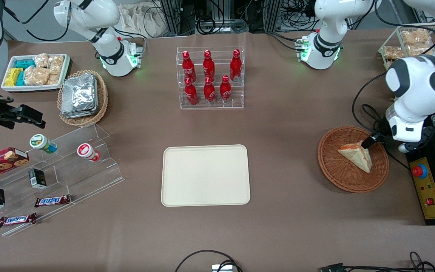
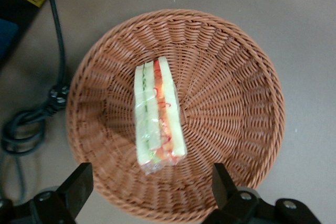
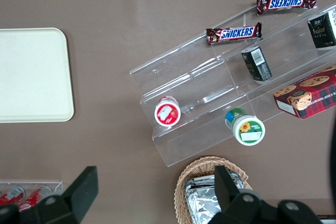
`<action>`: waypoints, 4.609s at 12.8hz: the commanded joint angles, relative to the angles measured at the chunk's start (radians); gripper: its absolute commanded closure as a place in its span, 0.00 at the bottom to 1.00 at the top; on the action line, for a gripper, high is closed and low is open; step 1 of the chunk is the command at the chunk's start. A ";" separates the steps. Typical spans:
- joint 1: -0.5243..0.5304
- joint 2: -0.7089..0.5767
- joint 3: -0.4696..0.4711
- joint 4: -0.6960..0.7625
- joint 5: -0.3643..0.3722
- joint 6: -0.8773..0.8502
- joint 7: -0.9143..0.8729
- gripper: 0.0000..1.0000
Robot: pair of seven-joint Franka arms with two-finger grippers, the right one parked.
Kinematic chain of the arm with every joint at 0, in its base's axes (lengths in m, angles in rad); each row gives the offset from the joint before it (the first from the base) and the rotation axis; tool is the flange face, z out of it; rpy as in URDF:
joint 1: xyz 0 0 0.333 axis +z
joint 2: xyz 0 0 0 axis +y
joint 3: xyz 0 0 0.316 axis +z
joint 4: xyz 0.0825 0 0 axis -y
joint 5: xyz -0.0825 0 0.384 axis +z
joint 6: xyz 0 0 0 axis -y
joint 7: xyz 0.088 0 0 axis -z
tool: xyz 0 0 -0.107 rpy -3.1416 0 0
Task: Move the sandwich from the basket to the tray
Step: 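Lower the open left gripper around the sandwich and close it, then lift the sandwich up out of the basket with the left gripper, then carry the sandwich over the cream tray with the left gripper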
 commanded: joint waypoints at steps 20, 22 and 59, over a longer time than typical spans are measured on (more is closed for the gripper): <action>0.002 0.155 0.001 -0.063 0.013 0.291 -0.016 0.71; 0.002 0.086 0.001 -0.049 0.014 0.158 0.085 0.71; -0.425 0.657 -0.444 0.893 0.381 -0.372 -0.172 0.74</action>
